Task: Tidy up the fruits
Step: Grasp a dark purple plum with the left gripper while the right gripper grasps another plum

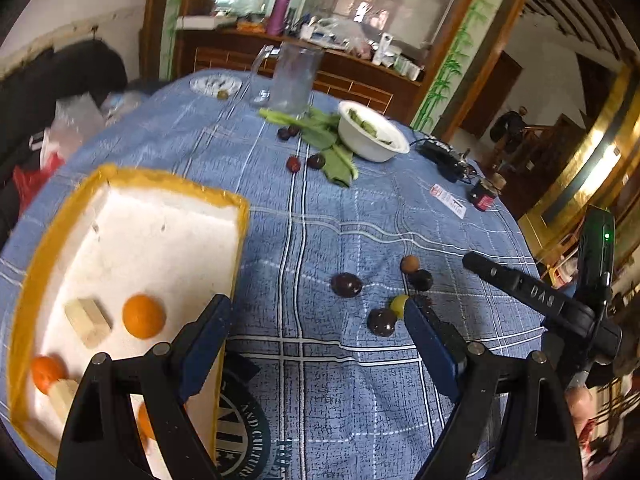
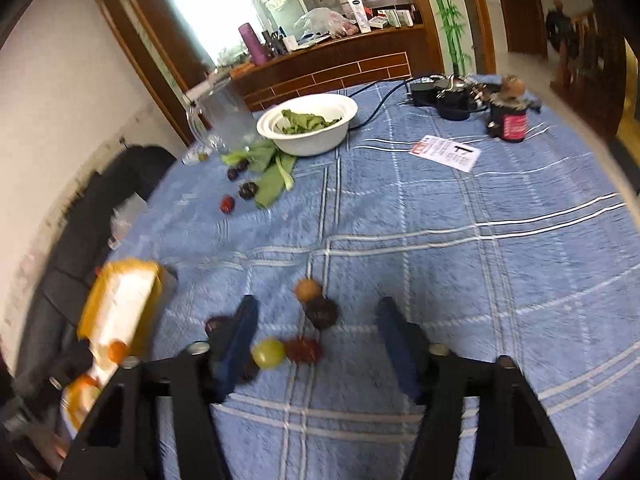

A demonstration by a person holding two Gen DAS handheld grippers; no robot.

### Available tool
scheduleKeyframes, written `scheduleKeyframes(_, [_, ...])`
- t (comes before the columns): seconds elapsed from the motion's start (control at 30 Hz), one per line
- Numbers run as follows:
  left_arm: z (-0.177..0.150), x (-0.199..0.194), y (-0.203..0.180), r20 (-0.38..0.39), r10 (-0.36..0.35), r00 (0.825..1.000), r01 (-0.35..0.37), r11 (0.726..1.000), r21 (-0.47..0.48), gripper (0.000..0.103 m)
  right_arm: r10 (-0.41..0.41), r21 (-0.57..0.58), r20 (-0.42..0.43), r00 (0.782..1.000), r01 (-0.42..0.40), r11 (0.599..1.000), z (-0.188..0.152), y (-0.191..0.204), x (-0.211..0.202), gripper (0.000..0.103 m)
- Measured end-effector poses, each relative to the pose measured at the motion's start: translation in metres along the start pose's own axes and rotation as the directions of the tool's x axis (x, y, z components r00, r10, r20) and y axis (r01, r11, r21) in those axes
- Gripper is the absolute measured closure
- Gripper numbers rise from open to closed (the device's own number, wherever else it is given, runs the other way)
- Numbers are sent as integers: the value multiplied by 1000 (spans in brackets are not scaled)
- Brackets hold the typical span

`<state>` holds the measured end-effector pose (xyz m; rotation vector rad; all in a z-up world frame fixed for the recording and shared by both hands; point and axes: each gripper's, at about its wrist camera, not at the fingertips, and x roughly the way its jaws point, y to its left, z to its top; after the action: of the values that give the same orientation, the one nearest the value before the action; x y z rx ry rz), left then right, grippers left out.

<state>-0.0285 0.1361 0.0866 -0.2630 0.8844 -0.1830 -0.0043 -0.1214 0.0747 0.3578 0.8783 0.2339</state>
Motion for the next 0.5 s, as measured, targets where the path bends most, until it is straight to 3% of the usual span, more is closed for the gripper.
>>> scheduleKeyframes(0.17, [-2,29,2,-51,-11,999,10,1000,-23,18,65,-11,-63,996,-66,998,-8,-8,27,58])
scheduleKeyframes(0.27, [0,58,-3,-100,-70,993,63,995,-71,40,38,-38,-84,996,-41,998,-13,-8,36,59])
scheduleKeyframes(0.37, [4,84,-13,-118,-81,990,74,995,-68,57,6,-51,-97,995,-11,999,-15,-10,45,59])
scheduleKeyframes(0.5, [6,107,-22,-112,-27,993,25,1000,-19,61,15,-54,-94,995,-20,998,-15,-12,49,59])
